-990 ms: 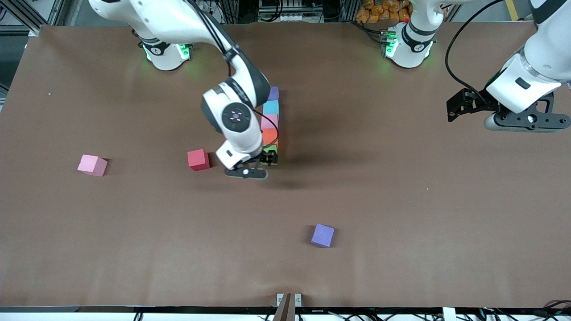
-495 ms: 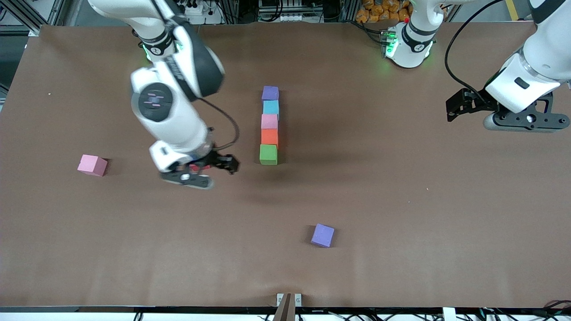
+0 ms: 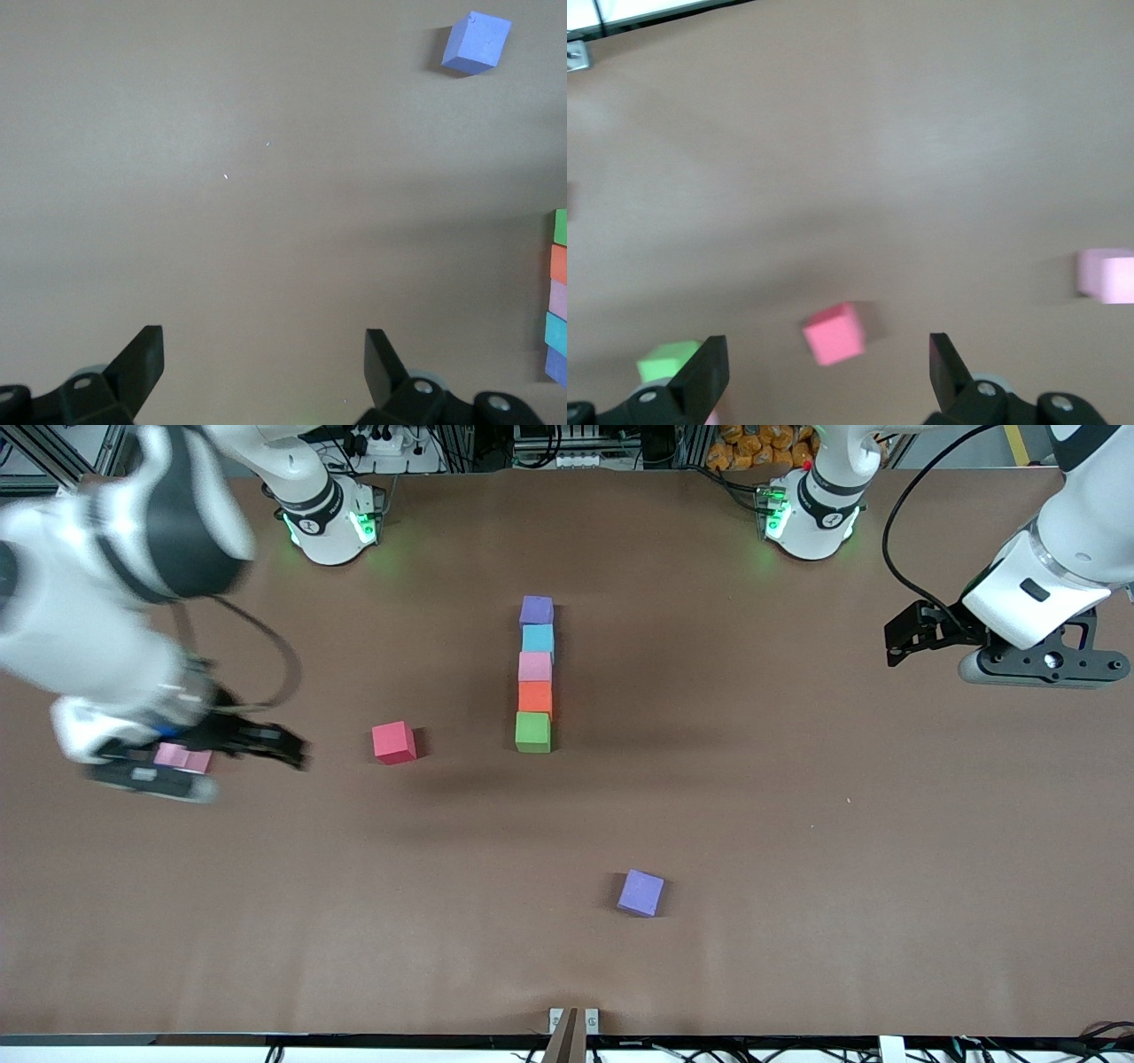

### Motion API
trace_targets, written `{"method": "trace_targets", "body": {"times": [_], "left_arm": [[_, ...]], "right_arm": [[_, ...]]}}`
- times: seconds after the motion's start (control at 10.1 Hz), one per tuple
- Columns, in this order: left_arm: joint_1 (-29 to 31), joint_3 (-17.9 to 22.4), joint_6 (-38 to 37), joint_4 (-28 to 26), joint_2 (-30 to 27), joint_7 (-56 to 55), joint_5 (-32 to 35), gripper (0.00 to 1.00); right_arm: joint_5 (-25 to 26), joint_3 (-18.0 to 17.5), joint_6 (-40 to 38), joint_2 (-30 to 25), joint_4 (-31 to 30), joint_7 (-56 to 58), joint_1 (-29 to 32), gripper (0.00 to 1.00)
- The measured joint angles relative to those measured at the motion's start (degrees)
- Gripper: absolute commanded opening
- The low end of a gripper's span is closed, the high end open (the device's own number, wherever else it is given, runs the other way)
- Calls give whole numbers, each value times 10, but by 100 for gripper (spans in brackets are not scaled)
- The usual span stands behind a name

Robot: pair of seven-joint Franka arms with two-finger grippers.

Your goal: Arrange blocks into number 1

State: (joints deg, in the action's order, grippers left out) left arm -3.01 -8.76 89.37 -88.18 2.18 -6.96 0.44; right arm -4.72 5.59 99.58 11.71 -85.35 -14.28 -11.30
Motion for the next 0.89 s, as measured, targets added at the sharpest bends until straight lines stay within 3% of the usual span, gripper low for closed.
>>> {"method": "trace_targets", "body": {"times": [0.3,0.59,0.89], "left_arm": [[0,-1,0,0,0,0,0,100],[0,-1,0,0,0,0,0,100],[0,-1,0,0,0,0,0,100]], "right_arm": [[4,-5,-54,-57,-9,95,89,100],[34,-28,-63,-107,-34,114,119,100],[35,-30,-70,-150,-96,124,136,100]]}}
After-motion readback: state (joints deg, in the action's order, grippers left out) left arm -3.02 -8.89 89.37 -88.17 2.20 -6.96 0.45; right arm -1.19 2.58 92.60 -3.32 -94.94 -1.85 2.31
